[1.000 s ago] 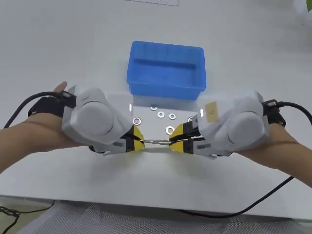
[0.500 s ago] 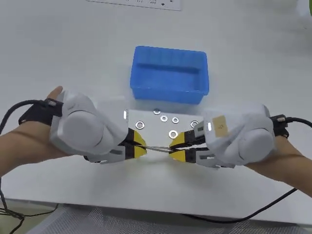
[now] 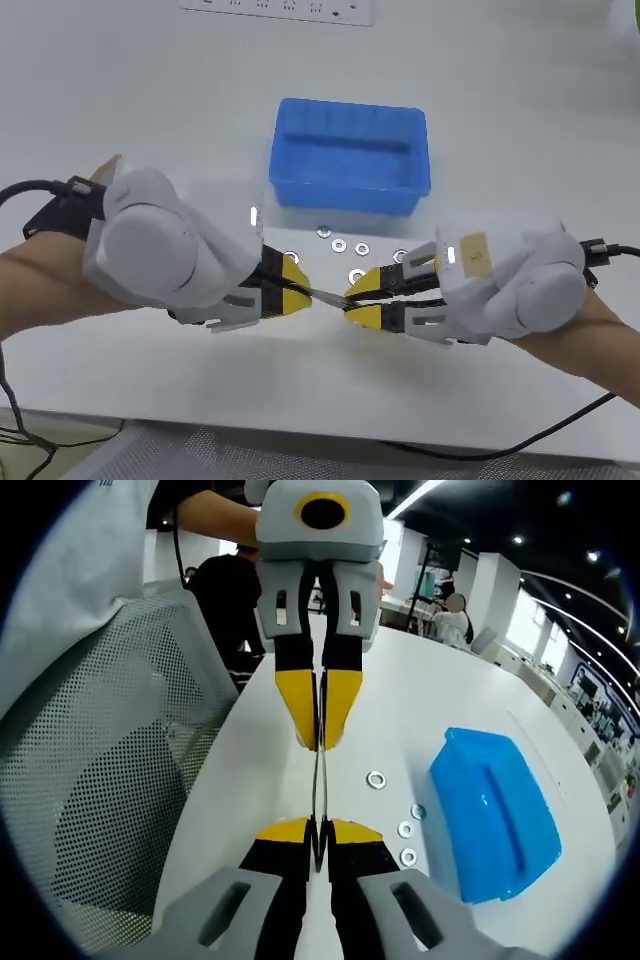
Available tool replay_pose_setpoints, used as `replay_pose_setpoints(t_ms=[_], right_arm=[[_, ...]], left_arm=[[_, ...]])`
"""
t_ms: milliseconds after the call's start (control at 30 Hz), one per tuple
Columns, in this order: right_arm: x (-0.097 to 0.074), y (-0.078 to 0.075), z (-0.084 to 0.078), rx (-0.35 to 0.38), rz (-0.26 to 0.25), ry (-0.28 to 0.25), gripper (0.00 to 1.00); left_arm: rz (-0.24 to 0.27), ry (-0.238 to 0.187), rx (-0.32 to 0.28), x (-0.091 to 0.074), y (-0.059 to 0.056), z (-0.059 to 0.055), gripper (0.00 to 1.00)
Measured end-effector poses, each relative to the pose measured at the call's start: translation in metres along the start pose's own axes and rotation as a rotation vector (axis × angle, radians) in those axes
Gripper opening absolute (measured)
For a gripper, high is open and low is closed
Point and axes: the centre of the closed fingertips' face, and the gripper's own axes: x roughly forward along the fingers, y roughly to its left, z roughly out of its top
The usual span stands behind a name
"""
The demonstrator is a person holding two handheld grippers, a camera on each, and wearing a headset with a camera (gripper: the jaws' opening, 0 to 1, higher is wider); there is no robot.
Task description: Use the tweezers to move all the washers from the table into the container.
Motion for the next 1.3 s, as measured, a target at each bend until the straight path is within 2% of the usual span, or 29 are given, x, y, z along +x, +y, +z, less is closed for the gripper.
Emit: replay_pose_setpoints(t_ms=[200,333,400,567,767,867,933,967,1200,1300], right_arm=[[-0.005,-0.002,0.0,0.032,-0.028,-0.033,0.06],[-0.011,-0.006,-0.003,0.062,-0.05,-0.054,0.06],[-0.014,-0.006,-0.004,0.073,-0.056,-0.064,0.06],[-0.018,-0.01,-0.007,0.121,-0.078,-0.096,0.06],[-0.023,-0.012,-0.01,0.135,-0.094,-0.109,0.06],[-0.023,-0.013,-0.01,0.145,-0.099,-0.117,0.06],[-0.023,-0.013,-0.009,0.151,-0.099,-0.123,0.06],[-0.023,-0.013,-0.008,0.154,-0.099,-0.127,0.06],[-0.023,-0.012,-0.007,0.157,-0.09,-0.134,0.07],[-0.022,-0.009,-0.006,0.159,-0.082,-0.136,0.06]], left_arm=[[0.006,-0.019,0.001,0.003,0.004,0.011,0.05],[0.011,-0.058,-0.009,0.009,0.008,0.024,0.05],[-0.008,-0.081,-0.033,0.013,0.006,0.027,0.05],[-0.001,-0.114,-0.062,0.019,0.009,0.033,0.05],[0.006,-0.156,-0.097,0.014,0.013,0.038,0.06],[0.016,-0.189,-0.141,0.013,0.016,0.041,0.06],[0.023,-0.201,-0.139,0.013,0.017,0.042,0.06],[0.021,-0.208,-0.157,0.014,0.017,0.044,0.06],[0.03,-0.255,-0.159,0.012,0.017,0.052,0.11],[0.026,-0.261,-0.163,0.014,0.017,0.053,0.11]])
